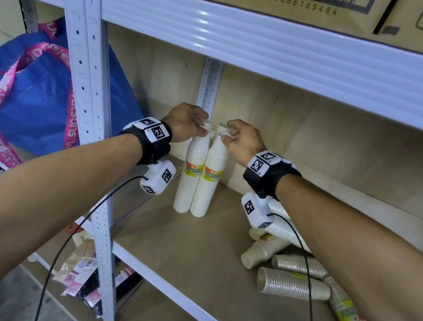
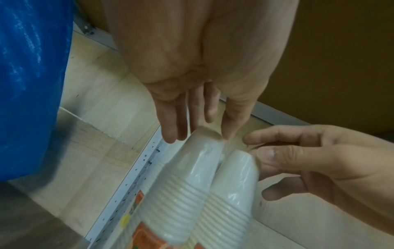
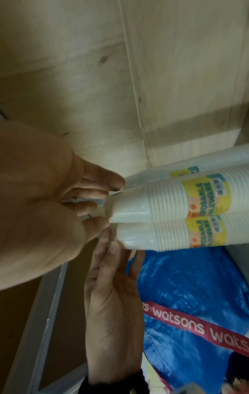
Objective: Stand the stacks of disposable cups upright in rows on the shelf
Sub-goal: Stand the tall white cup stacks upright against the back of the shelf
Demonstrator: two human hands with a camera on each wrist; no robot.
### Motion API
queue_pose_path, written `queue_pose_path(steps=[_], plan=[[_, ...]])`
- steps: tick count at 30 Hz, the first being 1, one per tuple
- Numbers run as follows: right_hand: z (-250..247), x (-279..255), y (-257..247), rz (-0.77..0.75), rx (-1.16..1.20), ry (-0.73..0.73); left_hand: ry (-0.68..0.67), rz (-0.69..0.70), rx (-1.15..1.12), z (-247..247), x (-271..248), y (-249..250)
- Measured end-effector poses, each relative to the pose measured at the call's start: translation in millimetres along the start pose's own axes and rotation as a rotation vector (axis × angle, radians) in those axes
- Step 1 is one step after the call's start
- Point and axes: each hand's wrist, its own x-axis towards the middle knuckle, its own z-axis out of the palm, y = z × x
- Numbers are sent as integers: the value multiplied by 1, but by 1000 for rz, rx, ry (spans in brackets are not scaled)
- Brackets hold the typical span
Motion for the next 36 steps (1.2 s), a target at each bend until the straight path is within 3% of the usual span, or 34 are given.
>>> queue_pose_path(steps=[9,18,30,36], plan=[[-67,-1,5,21,-67,60,4,140,20,-2,11,59],[-142,-44,58,175,-222,85,-176,271,74,71,12,105],[-164,-126,154,475,-258,-84,-460,161,188,182,21,81],[-156,-159,201,564,-300,-214,-505,85,246,210,29,51]])
